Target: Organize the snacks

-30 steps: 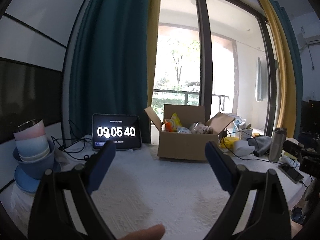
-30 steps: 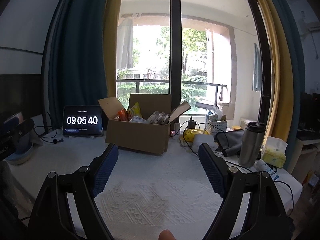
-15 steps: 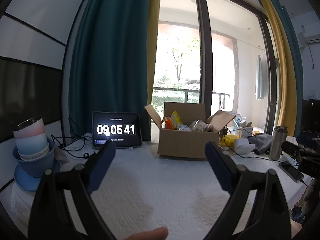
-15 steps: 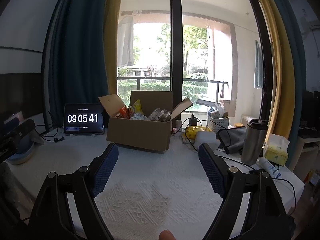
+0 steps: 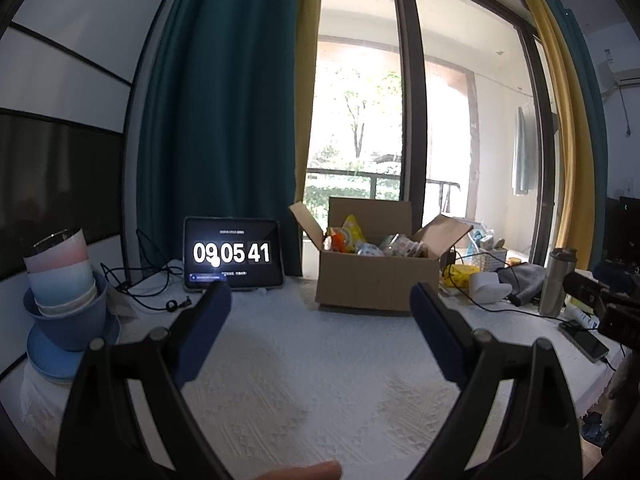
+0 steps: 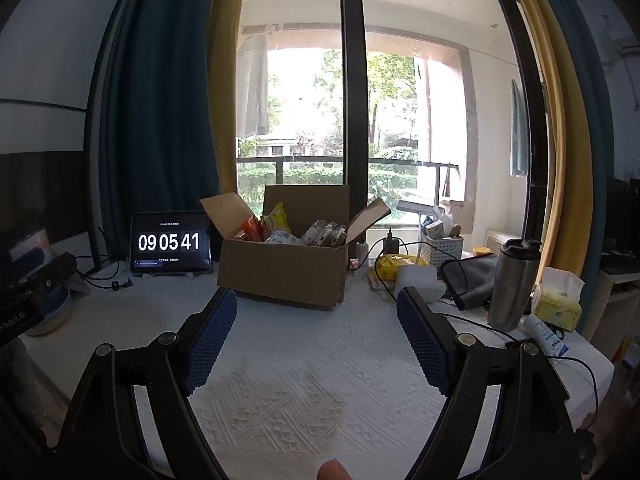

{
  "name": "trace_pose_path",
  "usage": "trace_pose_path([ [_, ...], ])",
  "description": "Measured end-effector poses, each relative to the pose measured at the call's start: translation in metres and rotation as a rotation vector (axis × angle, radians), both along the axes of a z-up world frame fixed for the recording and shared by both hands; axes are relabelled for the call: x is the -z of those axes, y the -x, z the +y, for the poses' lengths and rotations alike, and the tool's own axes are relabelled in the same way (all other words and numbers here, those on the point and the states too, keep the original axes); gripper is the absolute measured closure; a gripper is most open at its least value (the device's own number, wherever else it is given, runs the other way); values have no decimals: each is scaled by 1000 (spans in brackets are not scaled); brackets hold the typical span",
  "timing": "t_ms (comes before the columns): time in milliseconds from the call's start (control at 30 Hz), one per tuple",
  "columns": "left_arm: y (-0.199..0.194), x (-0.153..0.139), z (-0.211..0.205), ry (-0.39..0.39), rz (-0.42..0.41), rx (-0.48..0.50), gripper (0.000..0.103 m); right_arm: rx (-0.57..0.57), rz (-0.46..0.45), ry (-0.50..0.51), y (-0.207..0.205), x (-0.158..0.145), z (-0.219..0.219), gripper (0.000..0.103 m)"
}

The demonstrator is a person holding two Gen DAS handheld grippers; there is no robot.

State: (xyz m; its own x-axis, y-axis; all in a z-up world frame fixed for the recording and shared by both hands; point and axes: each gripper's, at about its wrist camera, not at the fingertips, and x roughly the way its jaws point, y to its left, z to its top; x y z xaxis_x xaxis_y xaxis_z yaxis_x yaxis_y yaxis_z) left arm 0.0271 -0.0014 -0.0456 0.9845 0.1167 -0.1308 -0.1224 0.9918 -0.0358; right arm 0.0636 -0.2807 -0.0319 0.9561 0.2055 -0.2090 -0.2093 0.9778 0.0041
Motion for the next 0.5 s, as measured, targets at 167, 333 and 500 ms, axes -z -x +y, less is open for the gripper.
trace_pose_path([
  [167,1,0,-1,-1,-2,7,11,0,4,7,0,1,2,18],
  [333,1,0,-3,-2,-2,12,11,-5,-1,8,2,1,4,18],
  [500,2,1,-4,0,-2,19,11,-6,1,8,1,2,4,18],
])
